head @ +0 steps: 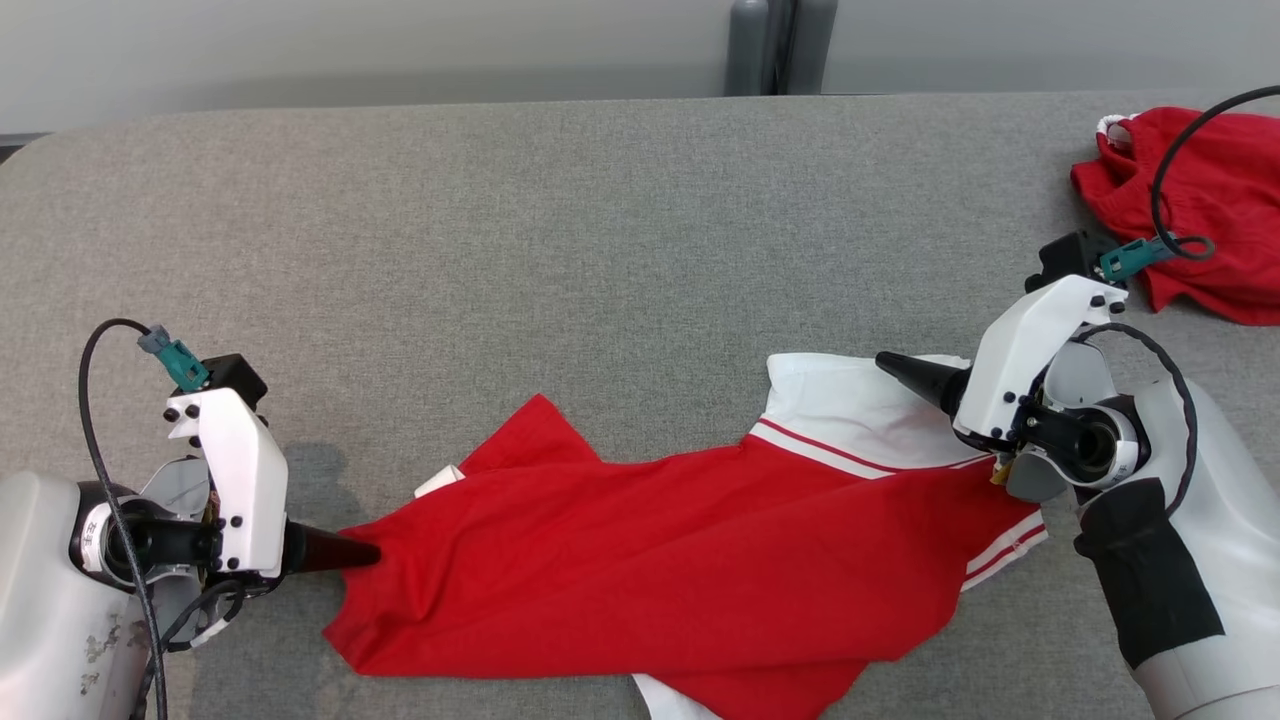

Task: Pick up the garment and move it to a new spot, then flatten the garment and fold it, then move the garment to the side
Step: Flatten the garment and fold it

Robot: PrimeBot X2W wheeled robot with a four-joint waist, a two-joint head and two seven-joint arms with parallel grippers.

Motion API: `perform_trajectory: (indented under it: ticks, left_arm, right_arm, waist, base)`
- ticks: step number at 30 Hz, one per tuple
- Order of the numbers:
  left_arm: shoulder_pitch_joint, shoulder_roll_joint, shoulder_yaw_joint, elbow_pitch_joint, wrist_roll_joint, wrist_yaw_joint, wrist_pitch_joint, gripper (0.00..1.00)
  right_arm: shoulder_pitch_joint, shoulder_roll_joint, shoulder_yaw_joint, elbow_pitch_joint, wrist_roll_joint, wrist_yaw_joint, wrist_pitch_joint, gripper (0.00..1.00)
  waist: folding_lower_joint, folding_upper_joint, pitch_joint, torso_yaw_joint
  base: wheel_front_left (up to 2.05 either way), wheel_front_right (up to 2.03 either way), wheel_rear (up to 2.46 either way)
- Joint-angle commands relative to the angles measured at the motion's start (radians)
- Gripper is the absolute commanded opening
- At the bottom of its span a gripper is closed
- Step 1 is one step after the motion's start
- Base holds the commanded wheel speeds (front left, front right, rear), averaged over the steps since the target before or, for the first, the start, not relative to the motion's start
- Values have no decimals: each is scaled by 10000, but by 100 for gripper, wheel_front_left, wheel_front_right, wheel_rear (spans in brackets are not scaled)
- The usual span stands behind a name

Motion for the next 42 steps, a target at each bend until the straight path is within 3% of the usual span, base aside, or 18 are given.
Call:
perform_trajectory:
  ticks: [1,16,17,18,19,20,21,28,37,42]
  left_arm:
    - [118,75,1,8,94,33,-129,100]
    - [-201,-105,-183,684,440,-17,-1097,100]
    - [-196,-137,-192,732,373,-35,-1111,100]
    - [-210,-159,-206,765,316,-42,-1106,88]
    - [-231,-175,-227,791,288,-41,-1088,61]
    - [-250,-176,-248,808,246,-52,-1075,39]
    - [-265,-172,-269,824,221,-65,-1063,0]
    - [-243,-27,-327,703,-31,-132,-1076,0]
    - [-211,116,-188,41,-558,-165,-2089,0]
    - [164,463,-186,-805,-1107,-146,-2647,0]
  right_arm:
    - [-108,-84,91,-5,89,7,-124,100]
    - [-375,-250,799,54,587,7,-475,98]
    - [-375,-259,880,34,628,7,-511,80]
    - [-369,-269,954,18,691,7,-539,45]
    - [-359,-283,1013,10,747,7,-563,4]
    - [-347,-302,1061,4,805,7,-608,0]
    - [-333,-327,1116,12,859,7,-616,0]
    - [-274,-556,1506,-41,1250,7,-1013,0]
    - [-7,-885,1629,-216,1751,7,-2337,0]
    - [347,-1165,1719,-749,2089,7,-3055,0]
  waist:
    - [0,0,27,7]
    - [0,0,396,-65]
    - [0,0,397,-71]
    - [0,0,396,-74]
    - [0,0,392,-73]
    - [0,0,384,-73]
    - [0,0,372,-72]
    - [0,0,148,-25]
    - [0,0,-460,6]
    - [0,0,-870,-44]
  base:
    - [0,0,0]
    - [0,0,0]
    - [0,0,0]
    - [0,0,0]
    - [0,0,0]
    - [0,0,0]
    - [0,0,0]
    - [0,0,0]
    - [0,0,0]
    - [0,0,0]
